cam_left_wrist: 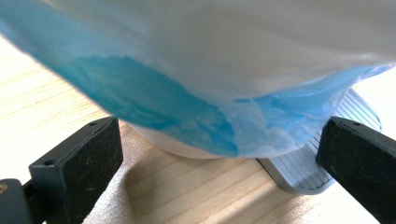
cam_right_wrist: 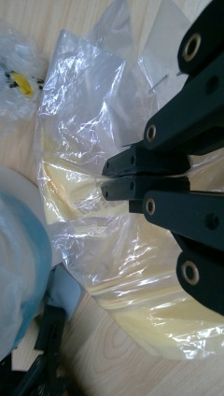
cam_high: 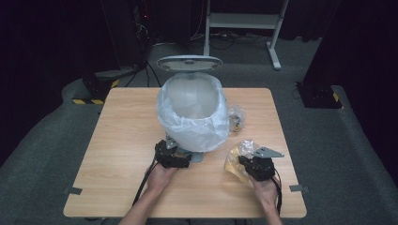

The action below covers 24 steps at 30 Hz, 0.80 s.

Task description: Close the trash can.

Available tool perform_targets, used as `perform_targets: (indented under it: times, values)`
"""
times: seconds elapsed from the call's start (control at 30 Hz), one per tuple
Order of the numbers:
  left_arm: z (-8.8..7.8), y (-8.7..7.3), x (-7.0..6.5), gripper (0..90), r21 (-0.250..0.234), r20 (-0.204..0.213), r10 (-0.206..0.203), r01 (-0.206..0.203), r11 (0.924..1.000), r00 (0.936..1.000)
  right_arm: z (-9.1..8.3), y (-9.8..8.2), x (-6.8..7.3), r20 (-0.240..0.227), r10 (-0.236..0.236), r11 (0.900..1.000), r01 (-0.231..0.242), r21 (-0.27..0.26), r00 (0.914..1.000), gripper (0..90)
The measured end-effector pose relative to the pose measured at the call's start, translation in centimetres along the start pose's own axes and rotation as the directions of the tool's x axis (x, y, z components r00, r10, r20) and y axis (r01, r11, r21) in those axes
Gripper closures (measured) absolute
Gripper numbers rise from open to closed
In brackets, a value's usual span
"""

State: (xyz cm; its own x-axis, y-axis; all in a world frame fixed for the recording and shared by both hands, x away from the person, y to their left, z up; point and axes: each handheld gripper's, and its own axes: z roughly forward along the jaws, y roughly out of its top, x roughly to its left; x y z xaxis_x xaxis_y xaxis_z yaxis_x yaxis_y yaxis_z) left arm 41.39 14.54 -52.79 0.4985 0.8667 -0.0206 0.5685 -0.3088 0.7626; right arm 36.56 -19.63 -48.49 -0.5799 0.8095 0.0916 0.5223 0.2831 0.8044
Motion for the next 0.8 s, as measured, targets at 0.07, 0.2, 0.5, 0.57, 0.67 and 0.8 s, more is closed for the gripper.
perform_targets:
  times: [0.07, 0.2, 0.5, 0.57, 0.67, 0.8]
  values:
    - [0.0, 0.0, 0.1, 0.7, 0.010, 0.015, -0.009, 0.009, 0.9999, 0.9998, -0.4, 0.2, 0.1, 0.001, -0.007, 1.000, 0.007, -0.011, 1.0000, 88.6]
    - [0.1, 0.0, 0.1, 0.7, 0.011, 0.017, -0.014, 0.014, 0.9998, 0.9998, -1.0, 0.6, 0.3, -0.006, -0.013, 1.000, 0.013, -0.021, 0.9999, 88.6]
    - [0.2, 0.1, 0.5, 0.7, 0.028, 0.045, -0.036, 0.035, 0.9990, 0.9984, -2.9, 2.2, 0.4, -0.009, -0.048, 0.998, 0.047, -0.046, 0.9988, 88.6]
    - [0.2, 0.1, 0.6, 0.7, 0.030, 0.047, -0.040, 0.039, 0.9988, 0.9981, -3.3, 2.7, 0.2, -0.008, -0.052, 0.997, 0.051, -0.049, 0.9986, 88.6]
    - [0.3, 0.1, 0.6, 0.7, 0.033, 0.051, -0.045, 0.043, 0.9985, 0.9977, -3.6, 3.1, 0.1, -0.012, -0.053, 0.997, 0.053, -0.052, 0.9985, 88.5]
    - [0.3, 0.1, 0.7, 0.6, 0.036, 0.057, -0.049, 0.047, 0.9982, 0.9972, -4.0, 3.5, 0.0, -0.016, -0.055, 0.997, 0.054, -0.061, 0.9984, 88.5]
